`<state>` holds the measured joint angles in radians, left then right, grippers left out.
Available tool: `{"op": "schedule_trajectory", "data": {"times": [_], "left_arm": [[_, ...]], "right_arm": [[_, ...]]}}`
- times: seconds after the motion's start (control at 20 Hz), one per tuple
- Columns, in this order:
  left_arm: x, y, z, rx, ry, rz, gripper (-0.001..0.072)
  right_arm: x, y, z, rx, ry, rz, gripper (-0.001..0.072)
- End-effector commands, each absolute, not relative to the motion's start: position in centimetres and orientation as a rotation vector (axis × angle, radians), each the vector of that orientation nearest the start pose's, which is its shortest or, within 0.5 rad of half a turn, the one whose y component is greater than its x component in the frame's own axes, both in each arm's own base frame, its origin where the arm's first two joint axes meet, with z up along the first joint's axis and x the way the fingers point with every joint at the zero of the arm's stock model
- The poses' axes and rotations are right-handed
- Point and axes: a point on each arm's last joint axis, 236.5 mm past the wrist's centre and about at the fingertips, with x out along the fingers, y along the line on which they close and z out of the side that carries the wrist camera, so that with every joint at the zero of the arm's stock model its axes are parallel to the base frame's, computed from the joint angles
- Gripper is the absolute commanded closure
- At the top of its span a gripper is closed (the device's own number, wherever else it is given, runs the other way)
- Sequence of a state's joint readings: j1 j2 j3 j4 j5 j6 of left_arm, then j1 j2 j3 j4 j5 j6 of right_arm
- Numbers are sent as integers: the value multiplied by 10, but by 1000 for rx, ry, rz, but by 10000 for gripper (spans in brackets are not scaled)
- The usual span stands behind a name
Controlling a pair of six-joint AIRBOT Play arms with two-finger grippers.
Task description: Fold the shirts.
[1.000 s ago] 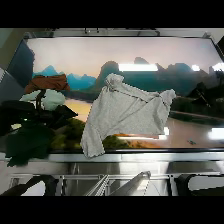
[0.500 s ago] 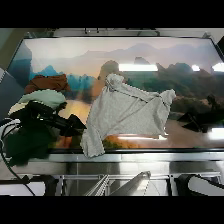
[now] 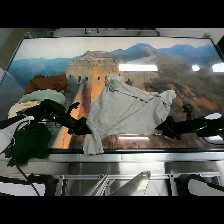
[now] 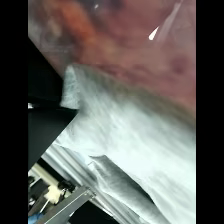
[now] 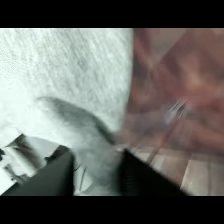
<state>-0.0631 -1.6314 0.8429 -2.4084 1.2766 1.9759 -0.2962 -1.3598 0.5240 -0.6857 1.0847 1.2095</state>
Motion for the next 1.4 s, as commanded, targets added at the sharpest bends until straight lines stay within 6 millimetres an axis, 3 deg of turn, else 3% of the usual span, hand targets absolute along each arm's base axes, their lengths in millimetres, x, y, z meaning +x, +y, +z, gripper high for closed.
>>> {"op": "schedule_trajectory", "data": {"times": [0.0,0.1,0.2,0.3,0.4,0.5,0.55,0.6,0.65,0.75,0.8,0.9,1.05,1.15,1.25,1.35], "left_arm": [[265,-197,-96,-634,1775,-717,691],[277,-197,-67,-613,1724,-776,692],[293,-196,-12,-570,1603,-856,692],[304,-200,80,-537,1352,-1016,691],[289,-200,187,-398,1039,-1171,691],[265,-191,285,-209,707,-1116,690],[251,-186,332,-137,541,-1061,690],[232,-180,376,-89,400,-995,690],[207,-174,412,-33,294,-932,690],[165,-168,448,77,202,-825,690],[154,-165,457,134,176,-769,690],[157,-155,472,178,133,-673,690],[196,-142,449,83,270,-731,690],[236,-143,404,-23,439,-841,690],[286,-142,336,-73,649,-880,690],[342,-146,257,-72,826,-879,690]], "right_arm": [[263,111,-121,974,1499,291,694],[269,115,-96,964,1466,386,695],[287,108,-43,913,1357,503,696],[314,90,47,851,1111,592,696],[324,77,178,738,713,698,695],[295,74,308,532,314,729,695],[277,77,354,437,172,703,695],[259,82,393,343,62,662,695],[244,92,419,263,-5,640,696],[220,114,453,167,-78,657,696],[212,122,463,144,-95,668,695],[208,125,467,159,-88,672,695],[234,103,427,276,94,614,695],[258,81,387,407,199,572,695],[284,60,325,571,305,540,695],[319,38,248,735,374,465,695]]}}
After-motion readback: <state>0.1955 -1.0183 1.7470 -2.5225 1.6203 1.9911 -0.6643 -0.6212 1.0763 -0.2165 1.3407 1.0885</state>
